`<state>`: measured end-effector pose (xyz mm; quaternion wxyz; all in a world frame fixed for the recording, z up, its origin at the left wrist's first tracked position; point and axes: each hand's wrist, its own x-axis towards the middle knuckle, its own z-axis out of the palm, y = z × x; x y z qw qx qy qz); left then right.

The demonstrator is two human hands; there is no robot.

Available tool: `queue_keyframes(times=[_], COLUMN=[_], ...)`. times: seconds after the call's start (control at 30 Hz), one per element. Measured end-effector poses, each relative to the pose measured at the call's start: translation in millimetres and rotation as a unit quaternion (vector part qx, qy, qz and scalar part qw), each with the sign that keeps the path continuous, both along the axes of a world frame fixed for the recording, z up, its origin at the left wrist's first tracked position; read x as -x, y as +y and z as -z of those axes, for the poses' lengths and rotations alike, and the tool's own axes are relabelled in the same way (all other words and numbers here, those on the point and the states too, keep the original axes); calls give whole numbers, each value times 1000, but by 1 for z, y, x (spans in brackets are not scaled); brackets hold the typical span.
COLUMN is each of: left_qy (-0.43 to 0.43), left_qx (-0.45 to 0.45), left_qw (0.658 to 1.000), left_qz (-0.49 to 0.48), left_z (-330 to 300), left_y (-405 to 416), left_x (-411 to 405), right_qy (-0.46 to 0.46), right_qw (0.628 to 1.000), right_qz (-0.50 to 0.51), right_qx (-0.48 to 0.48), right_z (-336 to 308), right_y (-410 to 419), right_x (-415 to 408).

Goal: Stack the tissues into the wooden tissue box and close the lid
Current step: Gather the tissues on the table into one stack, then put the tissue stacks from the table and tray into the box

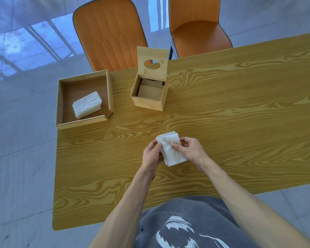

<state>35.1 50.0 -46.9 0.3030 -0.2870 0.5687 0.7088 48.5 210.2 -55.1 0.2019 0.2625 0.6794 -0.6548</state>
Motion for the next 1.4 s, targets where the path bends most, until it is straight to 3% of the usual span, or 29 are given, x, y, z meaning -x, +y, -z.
queue_keyframes(times=[0.23,0.43,0.67,0.8,0.9,1.0,1.07,1.3,1.4], left_qy=[4,8,30,104,155,201,202,252,267], left_qx=[-27,-37,-110,4,91,186,230,251,255], left_qw=[1000,999,993,993,978,942,923,908,896], left_qz=[-4,-15,-31,53,101,194,233,223,245], left_z=[-12,-24,-33,-37,-37,-29,-24,-21,-22], left_y=[-5,-18,-42,-61,-75,-84,-87,-88,-88], left_x=[0,5,24,33,38,39,37,40,47], right_qy=[47,64,-11,80,149,159,155,229,209], right_qw=[987,976,990,982,944,901,890,886,889], right_qz=[-71,-84,-137,-125,-165,-213,-229,-162,-172], right_qx=[-140,-191,18,-116,-244,-341,-363,-369,-370], right_z=[-5,-21,-35,-38,-38,-26,-17,-20,-18], right_y=[-6,-10,-4,-12,-22,-31,-35,-42,-42], right_x=[1,5,14,20,25,25,22,21,23])
